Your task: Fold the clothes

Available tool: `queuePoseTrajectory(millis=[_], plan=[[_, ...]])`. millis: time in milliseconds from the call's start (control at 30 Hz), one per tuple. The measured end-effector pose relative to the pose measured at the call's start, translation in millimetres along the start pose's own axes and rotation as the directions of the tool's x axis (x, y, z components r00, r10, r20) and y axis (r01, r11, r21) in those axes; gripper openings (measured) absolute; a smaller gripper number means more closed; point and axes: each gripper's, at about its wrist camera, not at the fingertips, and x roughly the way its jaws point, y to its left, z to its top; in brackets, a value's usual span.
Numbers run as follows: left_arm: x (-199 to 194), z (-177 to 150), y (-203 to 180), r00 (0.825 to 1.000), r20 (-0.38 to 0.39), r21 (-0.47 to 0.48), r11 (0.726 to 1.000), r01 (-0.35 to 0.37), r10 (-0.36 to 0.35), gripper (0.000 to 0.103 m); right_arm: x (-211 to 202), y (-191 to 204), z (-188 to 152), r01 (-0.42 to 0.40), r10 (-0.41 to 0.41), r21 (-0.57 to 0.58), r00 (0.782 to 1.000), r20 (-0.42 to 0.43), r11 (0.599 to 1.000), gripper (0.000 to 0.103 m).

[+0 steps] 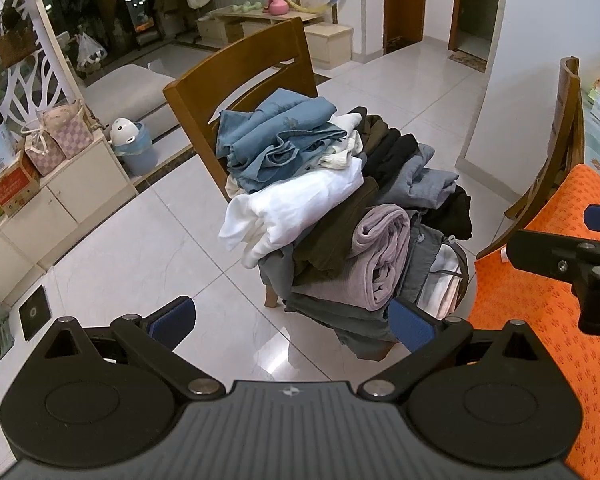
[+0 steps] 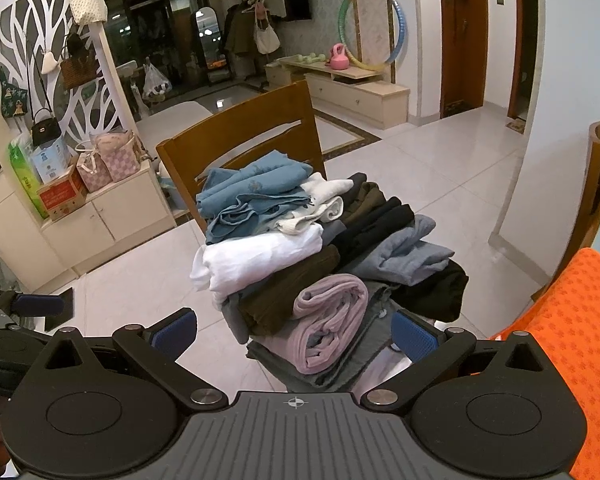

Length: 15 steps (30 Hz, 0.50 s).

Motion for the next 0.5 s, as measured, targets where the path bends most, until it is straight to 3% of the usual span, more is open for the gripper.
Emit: queuePoseTrajectory(millis=[500], plan=[[10.7,6.8,2.4,1.000,-0.020,-0.022,1.000,-0.006,0.006,0.103,16.7,-1.4,9.3,-0.022,0.021,-0.023,1.000,-0.021,0.999,0.103]])
